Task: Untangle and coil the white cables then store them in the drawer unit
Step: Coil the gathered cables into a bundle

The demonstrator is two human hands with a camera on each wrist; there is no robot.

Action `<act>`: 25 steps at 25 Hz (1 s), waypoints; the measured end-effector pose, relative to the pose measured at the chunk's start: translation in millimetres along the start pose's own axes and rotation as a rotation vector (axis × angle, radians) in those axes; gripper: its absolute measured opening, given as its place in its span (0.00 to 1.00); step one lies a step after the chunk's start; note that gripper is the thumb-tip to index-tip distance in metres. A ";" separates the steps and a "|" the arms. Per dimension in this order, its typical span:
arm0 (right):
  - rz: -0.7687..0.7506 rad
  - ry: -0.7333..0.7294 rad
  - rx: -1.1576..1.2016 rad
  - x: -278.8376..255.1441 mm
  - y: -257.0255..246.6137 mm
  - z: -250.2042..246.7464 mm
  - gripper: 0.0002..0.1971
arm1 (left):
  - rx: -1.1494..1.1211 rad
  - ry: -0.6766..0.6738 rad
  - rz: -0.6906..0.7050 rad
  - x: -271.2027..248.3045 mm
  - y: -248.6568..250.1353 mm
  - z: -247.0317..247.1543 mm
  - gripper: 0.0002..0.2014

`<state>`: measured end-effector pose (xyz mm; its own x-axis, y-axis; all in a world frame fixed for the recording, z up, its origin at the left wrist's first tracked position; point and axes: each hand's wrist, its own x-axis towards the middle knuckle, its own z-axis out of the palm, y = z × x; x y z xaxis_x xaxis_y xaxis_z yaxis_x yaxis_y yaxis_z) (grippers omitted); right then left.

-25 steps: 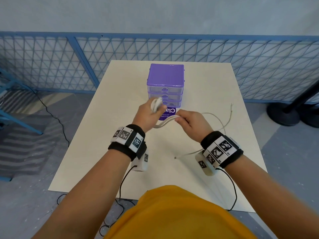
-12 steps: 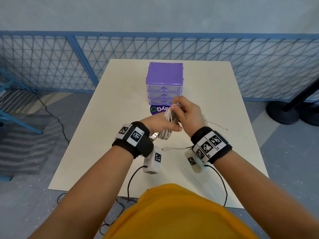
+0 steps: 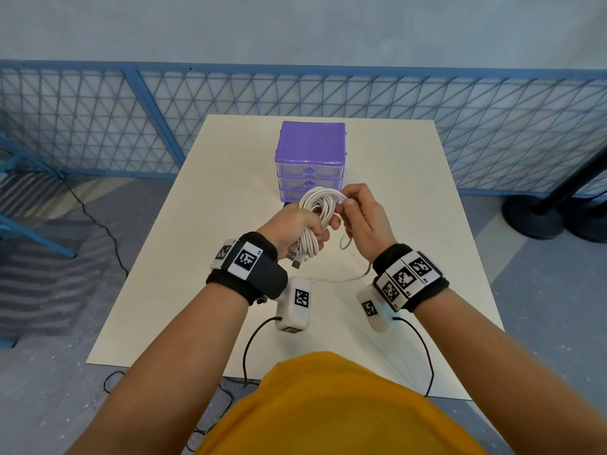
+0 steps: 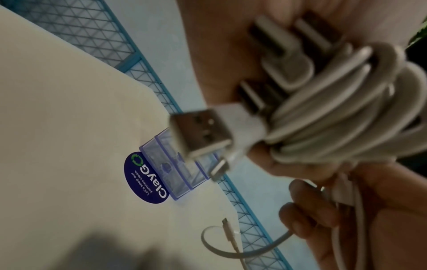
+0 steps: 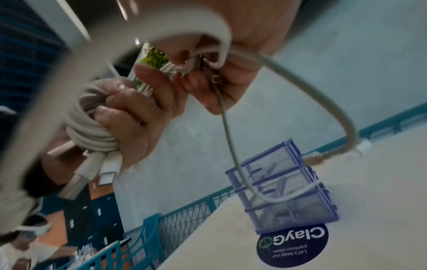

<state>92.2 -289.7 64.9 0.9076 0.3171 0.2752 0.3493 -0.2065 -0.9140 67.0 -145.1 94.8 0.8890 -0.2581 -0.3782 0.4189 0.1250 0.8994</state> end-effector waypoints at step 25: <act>0.293 0.000 0.182 -6.6 1.0 34.5 0.02 | -0.344 0.345 0.075 9.1 -11.1 7.7 0.10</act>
<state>78.5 -260.1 51.9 0.9631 0.2691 -0.0073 0.0261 -0.1204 -0.9924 69.0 -156.2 83.1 0.9041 0.0883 -0.4181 0.3366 0.4555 0.8242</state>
